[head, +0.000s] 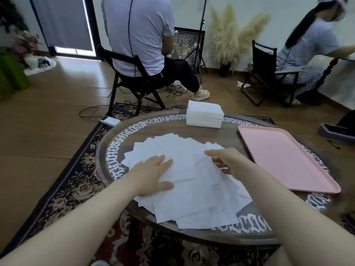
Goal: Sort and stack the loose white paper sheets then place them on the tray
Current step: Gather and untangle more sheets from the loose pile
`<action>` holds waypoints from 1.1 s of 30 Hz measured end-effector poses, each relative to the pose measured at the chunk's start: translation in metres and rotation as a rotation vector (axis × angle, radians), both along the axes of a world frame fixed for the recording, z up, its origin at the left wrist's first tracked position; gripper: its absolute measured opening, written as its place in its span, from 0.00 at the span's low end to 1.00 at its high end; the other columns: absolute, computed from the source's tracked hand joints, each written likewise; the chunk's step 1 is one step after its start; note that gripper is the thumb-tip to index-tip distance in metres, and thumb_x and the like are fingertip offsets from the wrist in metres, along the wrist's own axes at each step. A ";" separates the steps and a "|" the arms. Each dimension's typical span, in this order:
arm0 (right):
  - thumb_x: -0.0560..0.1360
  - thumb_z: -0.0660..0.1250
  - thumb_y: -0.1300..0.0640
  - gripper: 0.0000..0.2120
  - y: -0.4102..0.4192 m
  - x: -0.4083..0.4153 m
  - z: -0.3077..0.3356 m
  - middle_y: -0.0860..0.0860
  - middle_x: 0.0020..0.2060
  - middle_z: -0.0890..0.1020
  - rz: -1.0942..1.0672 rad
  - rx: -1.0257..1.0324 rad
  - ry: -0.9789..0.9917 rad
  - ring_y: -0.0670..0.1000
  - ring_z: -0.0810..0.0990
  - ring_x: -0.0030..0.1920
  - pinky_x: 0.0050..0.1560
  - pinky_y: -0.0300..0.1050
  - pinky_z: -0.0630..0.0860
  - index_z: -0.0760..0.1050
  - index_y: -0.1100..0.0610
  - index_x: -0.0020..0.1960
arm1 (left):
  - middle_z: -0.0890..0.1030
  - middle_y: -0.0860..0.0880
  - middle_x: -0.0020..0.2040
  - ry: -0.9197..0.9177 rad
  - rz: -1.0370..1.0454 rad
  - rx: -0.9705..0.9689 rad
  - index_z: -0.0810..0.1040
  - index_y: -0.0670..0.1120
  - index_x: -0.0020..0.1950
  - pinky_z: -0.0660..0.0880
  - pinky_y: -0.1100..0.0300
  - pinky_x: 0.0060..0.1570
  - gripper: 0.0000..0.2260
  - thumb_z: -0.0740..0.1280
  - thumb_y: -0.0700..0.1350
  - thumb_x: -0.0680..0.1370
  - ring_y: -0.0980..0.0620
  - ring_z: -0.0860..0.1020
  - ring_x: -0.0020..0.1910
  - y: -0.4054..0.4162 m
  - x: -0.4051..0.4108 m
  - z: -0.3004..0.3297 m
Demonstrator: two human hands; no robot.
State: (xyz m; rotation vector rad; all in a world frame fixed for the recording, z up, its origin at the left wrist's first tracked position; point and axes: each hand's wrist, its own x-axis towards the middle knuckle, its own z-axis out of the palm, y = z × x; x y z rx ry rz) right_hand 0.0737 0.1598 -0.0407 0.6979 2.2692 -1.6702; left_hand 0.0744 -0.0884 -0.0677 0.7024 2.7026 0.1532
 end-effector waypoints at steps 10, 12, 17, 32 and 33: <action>0.76 0.71 0.59 0.37 -0.008 -0.008 -0.007 0.48 0.51 0.83 0.008 -0.095 0.353 0.46 0.83 0.48 0.48 0.39 0.77 0.54 0.54 0.78 | 0.44 0.53 0.81 -0.023 -0.005 0.019 0.47 0.59 0.80 0.50 0.47 0.77 0.34 0.60 0.63 0.79 0.52 0.44 0.80 0.001 -0.002 0.002; 0.75 0.72 0.60 0.45 -0.012 -0.012 -0.008 0.49 0.45 0.84 -0.099 -0.256 0.315 0.47 0.85 0.42 0.42 0.40 0.80 0.44 0.53 0.80 | 0.44 0.53 0.81 -0.022 0.000 0.025 0.47 0.59 0.80 0.50 0.47 0.77 0.34 0.60 0.63 0.79 0.52 0.44 0.80 0.000 -0.001 0.002; 0.71 0.75 0.46 0.30 -0.015 -0.015 -0.013 0.56 0.56 0.84 -0.137 -0.295 0.079 0.56 0.83 0.55 0.62 0.53 0.77 0.74 0.60 0.66 | 0.44 0.52 0.81 -0.019 -0.005 0.033 0.48 0.59 0.80 0.49 0.48 0.77 0.34 0.61 0.63 0.79 0.52 0.44 0.80 -0.001 -0.001 0.002; 0.72 0.73 0.62 0.07 -0.033 -0.028 -0.029 0.56 0.44 0.84 -0.137 -0.005 0.218 0.59 0.84 0.48 0.55 0.57 0.80 0.81 0.61 0.49 | 0.27 0.47 0.77 -0.095 0.177 0.061 0.28 0.51 0.77 0.38 0.40 0.75 0.50 0.62 0.69 0.75 0.45 0.30 0.77 0.007 0.007 -0.012; 0.72 0.73 0.62 0.04 -0.032 -0.027 -0.027 0.56 0.43 0.84 -0.136 0.021 0.237 0.60 0.84 0.48 0.55 0.57 0.80 0.80 0.60 0.46 | 0.27 0.47 0.77 -0.100 0.185 0.053 0.28 0.50 0.77 0.37 0.40 0.75 0.50 0.61 0.70 0.74 0.44 0.30 0.77 0.007 0.008 -0.014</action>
